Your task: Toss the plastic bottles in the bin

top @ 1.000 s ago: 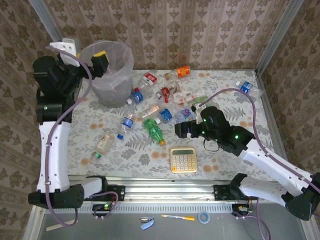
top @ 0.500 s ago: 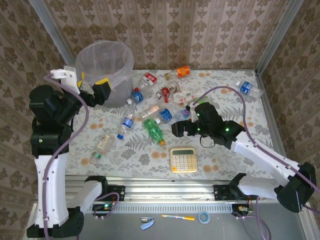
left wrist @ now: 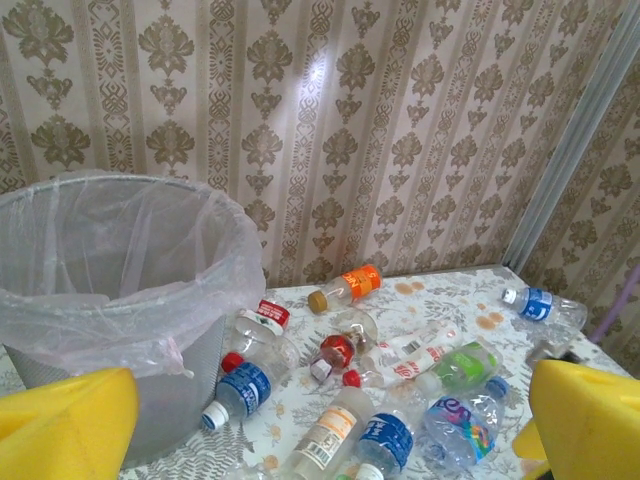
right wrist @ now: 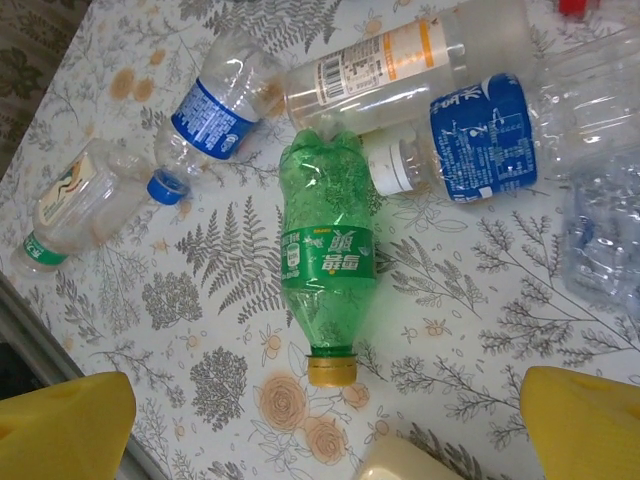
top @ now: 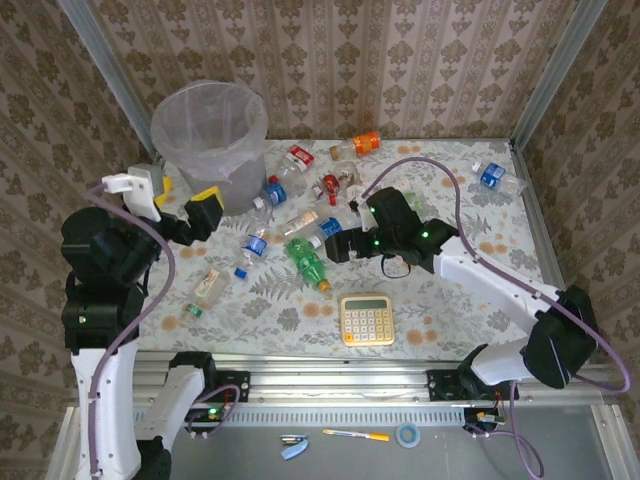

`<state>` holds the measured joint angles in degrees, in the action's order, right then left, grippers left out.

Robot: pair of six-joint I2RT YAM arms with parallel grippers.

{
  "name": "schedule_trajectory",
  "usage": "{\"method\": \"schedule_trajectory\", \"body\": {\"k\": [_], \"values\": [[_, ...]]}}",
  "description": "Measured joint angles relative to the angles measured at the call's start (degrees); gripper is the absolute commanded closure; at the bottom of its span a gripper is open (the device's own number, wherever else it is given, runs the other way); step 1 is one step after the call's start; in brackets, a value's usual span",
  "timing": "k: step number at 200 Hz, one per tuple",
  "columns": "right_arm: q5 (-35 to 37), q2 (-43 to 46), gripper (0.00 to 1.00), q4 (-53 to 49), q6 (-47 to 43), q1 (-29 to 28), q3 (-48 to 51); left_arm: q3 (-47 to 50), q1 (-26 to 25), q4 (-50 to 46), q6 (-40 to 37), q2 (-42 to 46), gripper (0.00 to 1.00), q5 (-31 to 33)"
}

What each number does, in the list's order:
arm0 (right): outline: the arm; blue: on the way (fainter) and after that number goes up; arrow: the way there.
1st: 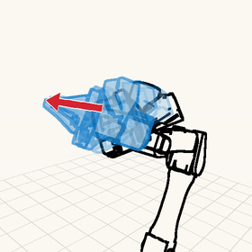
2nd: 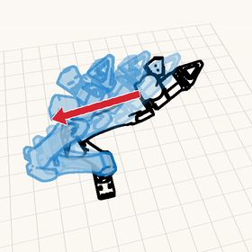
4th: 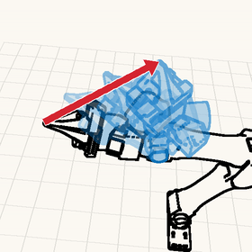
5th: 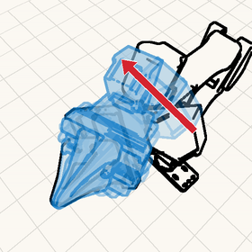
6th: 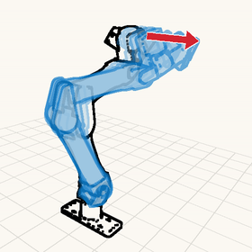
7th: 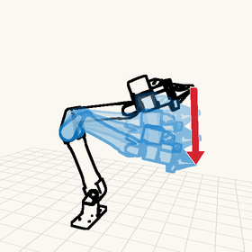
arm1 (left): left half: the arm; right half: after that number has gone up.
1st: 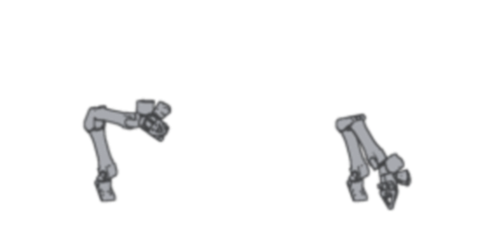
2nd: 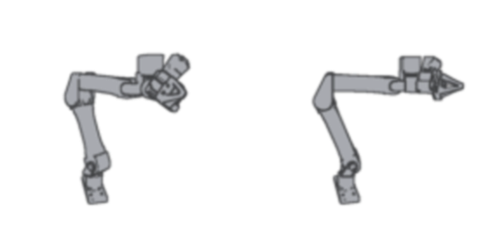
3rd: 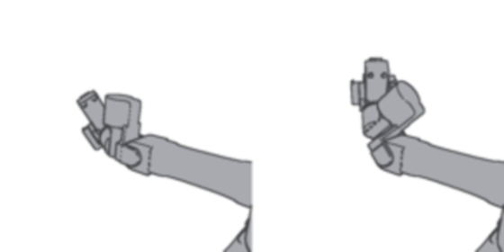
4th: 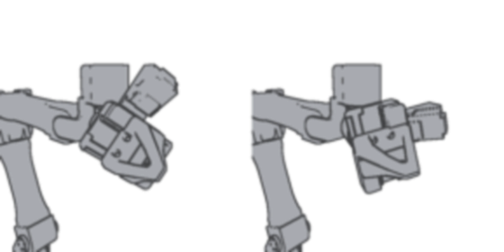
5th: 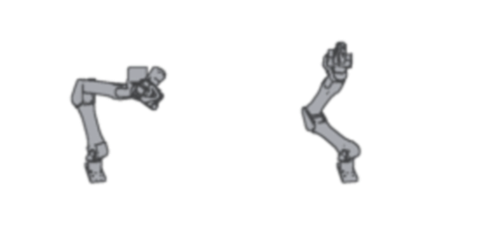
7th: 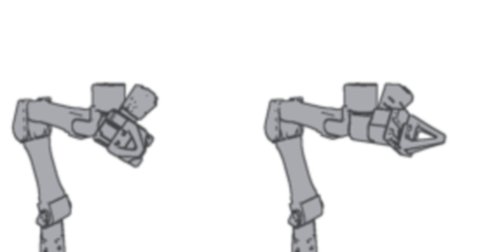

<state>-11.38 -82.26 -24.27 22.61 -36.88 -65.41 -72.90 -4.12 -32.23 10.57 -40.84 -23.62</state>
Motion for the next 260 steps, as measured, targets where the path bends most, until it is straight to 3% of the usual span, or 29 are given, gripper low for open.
{"method": "schedule_trajectory", "body": {"k": [180, 260], "values": [[-2.56, -25.35, 0.12, -3.78, 0.07, -2.99, -16.26, 5.64, -0.04, -2.14, 1.70, 4.90, 0.00, 0.00], [0.07, -30.91, 0.15, -6.75, -0.22, -5.95, -18.25, 6.67, -0.04, -2.12, 2.08, 5.33, 0.00, -0.02]]}}
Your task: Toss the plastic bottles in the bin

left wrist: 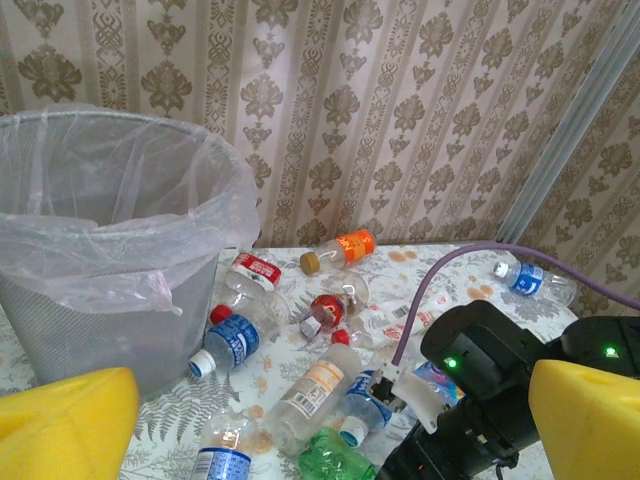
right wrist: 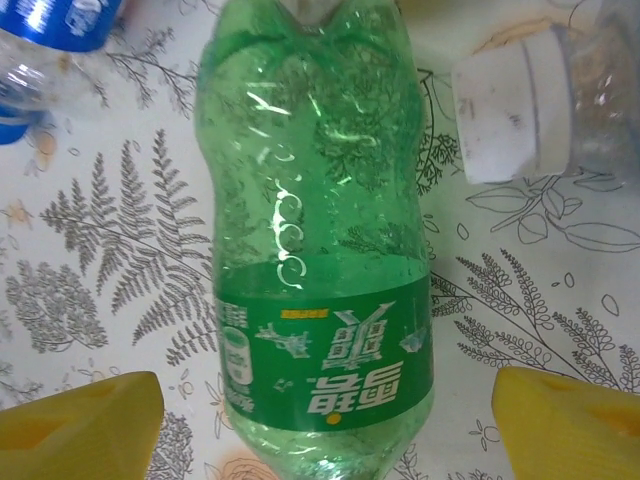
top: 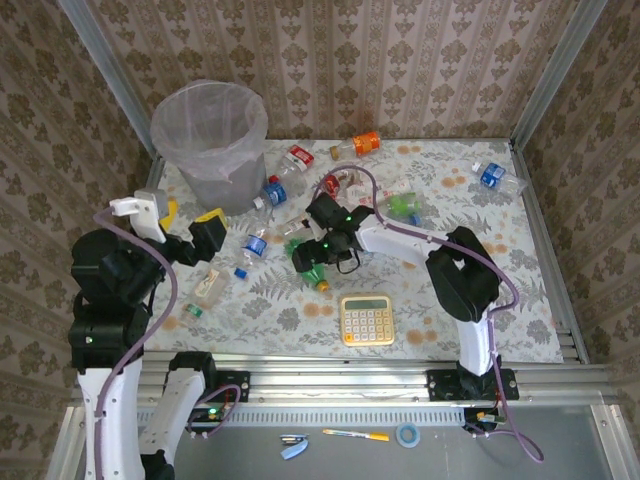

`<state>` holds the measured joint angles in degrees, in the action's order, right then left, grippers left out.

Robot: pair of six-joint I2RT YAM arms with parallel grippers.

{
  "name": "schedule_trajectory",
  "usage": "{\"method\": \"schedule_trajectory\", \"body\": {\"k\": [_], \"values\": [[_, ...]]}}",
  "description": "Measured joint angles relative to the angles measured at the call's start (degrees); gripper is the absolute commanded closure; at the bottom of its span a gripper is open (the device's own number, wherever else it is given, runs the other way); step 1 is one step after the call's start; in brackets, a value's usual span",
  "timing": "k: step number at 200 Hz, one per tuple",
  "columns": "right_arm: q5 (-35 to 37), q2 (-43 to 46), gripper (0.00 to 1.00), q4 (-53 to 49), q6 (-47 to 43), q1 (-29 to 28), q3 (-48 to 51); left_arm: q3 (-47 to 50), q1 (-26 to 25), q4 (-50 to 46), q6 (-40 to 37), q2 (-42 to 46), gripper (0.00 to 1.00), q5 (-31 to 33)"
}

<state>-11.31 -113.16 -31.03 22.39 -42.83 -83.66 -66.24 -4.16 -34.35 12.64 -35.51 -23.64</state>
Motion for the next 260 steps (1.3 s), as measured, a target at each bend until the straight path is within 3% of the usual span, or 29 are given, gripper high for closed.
{"method": "schedule_trajectory", "body": {"k": [69, 168, 260], "values": [[0.85, -3.28, 0.22, -0.09, -0.17, -1.68, -0.02, 0.66, 0.00, 0.15, 0.68, 0.02, 0.00, 0.02], [0.83, -3.61, 0.42, 0.37, -0.17, -2.25, 0.00, 1.36, 0.00, 0.46, 0.92, 0.02, 0.00, 0.02], [0.76, -3.63, 0.53, 2.16, -0.11, -2.45, 0.37, 1.77, 0.00, 0.52, 1.20, 0.02, 0.00, 0.02]]}}
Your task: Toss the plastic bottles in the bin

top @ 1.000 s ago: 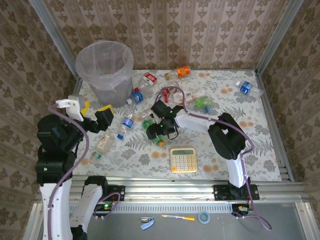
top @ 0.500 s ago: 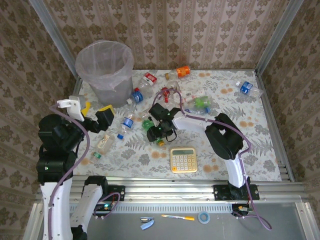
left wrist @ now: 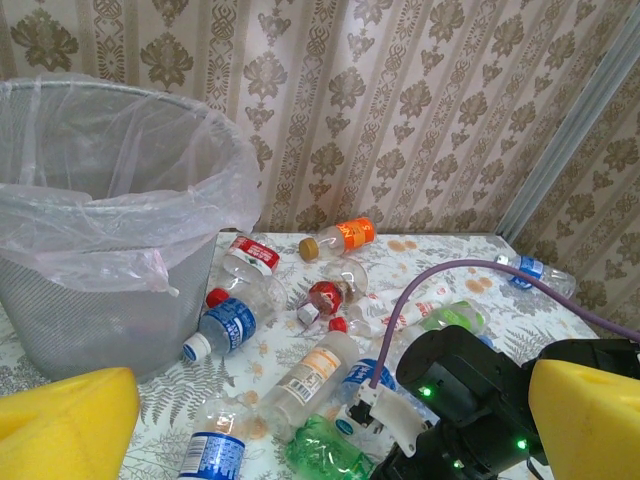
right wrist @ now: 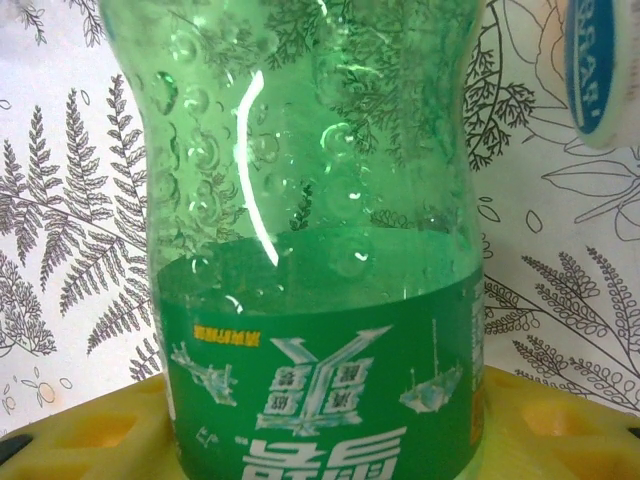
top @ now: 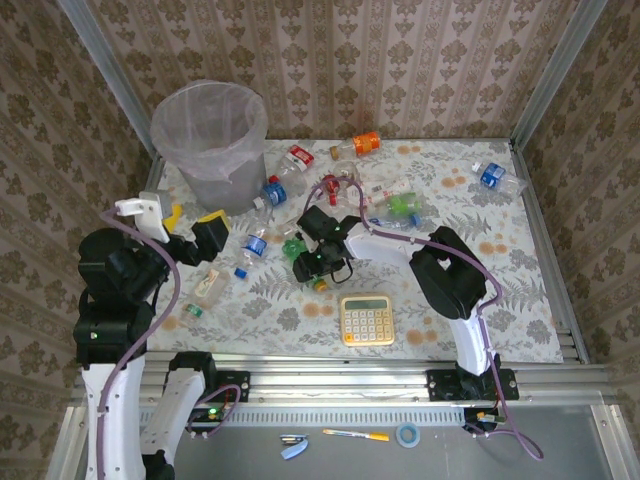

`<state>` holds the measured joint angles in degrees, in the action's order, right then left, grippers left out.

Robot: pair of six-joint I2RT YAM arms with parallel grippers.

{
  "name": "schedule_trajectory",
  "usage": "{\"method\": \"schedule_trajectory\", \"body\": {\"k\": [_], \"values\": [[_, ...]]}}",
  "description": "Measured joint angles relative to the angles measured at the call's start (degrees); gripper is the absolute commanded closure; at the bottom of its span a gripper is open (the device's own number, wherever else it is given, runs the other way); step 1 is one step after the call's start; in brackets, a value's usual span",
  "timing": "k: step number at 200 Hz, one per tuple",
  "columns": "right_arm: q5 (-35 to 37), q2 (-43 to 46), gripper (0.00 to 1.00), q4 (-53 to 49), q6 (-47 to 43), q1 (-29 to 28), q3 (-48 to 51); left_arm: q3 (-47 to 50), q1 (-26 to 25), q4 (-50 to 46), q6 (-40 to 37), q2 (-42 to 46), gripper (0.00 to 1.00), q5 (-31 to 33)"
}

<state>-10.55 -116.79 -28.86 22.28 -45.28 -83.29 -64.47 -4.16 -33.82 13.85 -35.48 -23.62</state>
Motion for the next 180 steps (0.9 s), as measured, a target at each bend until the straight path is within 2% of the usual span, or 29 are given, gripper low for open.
{"method": "schedule_trajectory", "body": {"k": [68, 180], "values": [[0.07, 3.02, 0.56, 0.28, 0.17, 0.00, 2.14, 1.07, 0.00, 0.90, 0.61, 0.37, 0.00, -0.02], [1.38, 13.88, 0.61, 0.42, 0.17, 0.00, 4.22, 4.68, -0.44, 6.23, 5.11, 0.24, 0.00, -2.10]]}}
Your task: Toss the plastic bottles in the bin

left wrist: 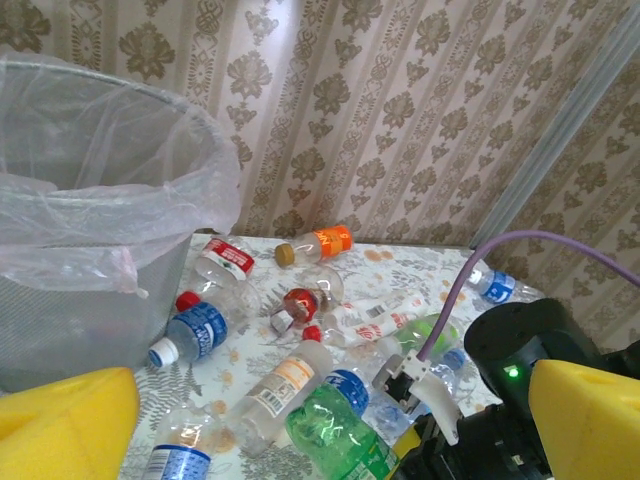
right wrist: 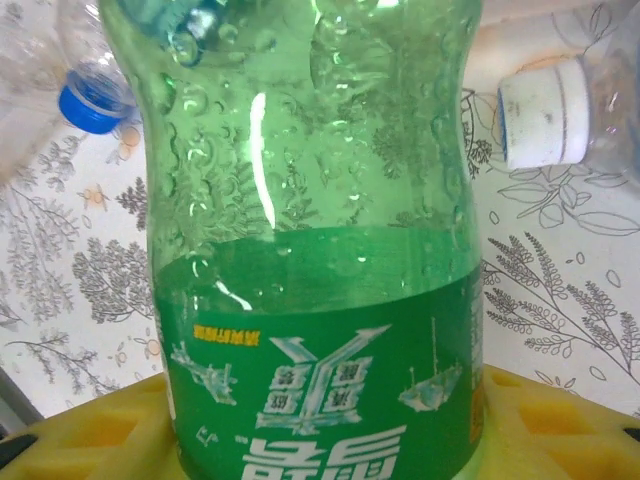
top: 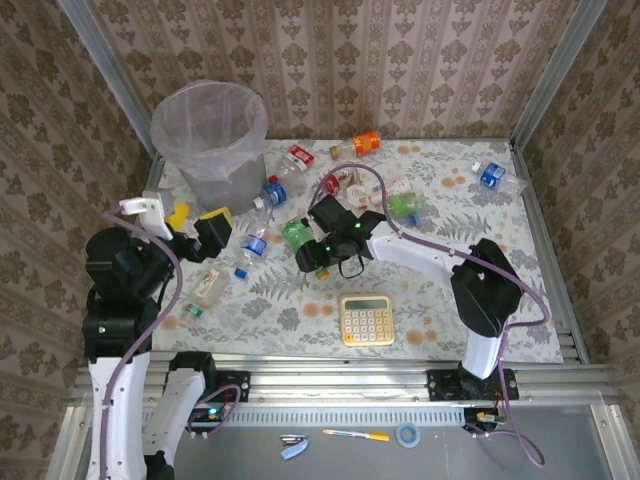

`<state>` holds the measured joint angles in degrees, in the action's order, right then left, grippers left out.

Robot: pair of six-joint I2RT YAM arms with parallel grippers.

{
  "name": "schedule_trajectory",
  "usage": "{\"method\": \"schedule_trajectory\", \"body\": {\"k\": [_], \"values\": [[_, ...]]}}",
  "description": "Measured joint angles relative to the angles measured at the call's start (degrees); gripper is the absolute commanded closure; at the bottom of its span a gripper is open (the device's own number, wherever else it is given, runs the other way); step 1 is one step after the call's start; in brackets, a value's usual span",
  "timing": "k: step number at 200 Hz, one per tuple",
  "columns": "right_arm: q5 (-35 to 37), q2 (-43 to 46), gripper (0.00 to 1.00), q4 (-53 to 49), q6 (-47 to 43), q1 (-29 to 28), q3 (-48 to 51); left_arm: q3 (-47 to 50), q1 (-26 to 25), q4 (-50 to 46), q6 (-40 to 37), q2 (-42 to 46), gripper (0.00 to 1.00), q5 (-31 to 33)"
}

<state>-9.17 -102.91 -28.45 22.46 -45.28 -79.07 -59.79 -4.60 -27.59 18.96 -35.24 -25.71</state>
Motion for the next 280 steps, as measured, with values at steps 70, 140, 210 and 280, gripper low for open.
{"method": "schedule_trajectory", "body": {"k": [70, 140, 210, 280], "values": [[2.91, 9.09, 0.62, 0.13, -0.04, 0.00, 1.11, 1.20, -8.63, 3.43, 2.47, -3.30, 0.00, 0.72], [6.49, 16.83, 0.62, 0.13, -0.24, 0.00, 2.62, 1.11, -28.28, 5.57, 2.27, -12.50, 0.00, 9.49], [9.66, 23.17, 0.62, 1.22, -0.26, 0.00, 4.50, 2.58, -34.60, 14.36, 4.83, -16.59, 0.00, 11.69], [10.29, 27.26, 0.62, 3.52, -0.26, 0.00, 7.10, 5.18, -34.75, 23.34, 12.74, -22.64, 0.00, 10.16]]}}
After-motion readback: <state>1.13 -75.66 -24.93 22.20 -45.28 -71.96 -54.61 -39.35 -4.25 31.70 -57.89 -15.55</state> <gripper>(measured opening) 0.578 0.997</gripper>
